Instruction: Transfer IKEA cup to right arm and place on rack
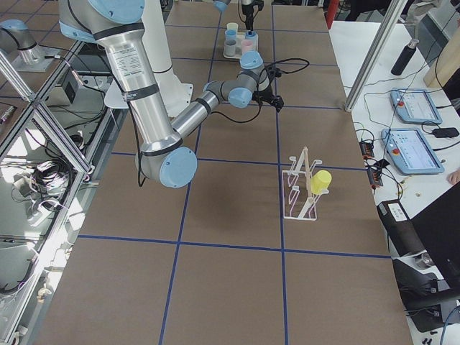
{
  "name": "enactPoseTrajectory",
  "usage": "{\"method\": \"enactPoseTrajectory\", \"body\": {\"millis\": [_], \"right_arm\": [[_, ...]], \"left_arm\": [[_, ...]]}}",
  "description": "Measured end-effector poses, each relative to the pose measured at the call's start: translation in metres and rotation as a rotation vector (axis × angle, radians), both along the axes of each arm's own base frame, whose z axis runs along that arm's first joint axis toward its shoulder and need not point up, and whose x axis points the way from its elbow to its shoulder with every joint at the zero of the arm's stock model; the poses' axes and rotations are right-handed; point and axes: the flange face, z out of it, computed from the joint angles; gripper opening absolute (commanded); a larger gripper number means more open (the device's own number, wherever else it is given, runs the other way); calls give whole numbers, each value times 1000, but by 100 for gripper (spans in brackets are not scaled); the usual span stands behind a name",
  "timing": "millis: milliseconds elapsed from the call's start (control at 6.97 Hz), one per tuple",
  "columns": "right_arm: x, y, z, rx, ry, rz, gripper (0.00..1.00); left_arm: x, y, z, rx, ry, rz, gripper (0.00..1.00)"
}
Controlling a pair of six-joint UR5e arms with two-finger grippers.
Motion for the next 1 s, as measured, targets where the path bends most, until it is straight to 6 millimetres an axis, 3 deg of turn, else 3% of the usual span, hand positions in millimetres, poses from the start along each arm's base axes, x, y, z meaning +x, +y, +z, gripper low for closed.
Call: {"method": "enactPoseTrajectory", "body": {"millis": [430,717,1004], "right_arm": [[-2,2,0,2,0,-6,99],[-6,4,-1,3,-1,-12,99],[-20,12,-1,36,-37,-32,99]], "left_arm": [[-2,1,0,0,1,4,0],[-7,0,-10,11,13,0,0],[-30,-7,-18,38,17,-30,0]]}}
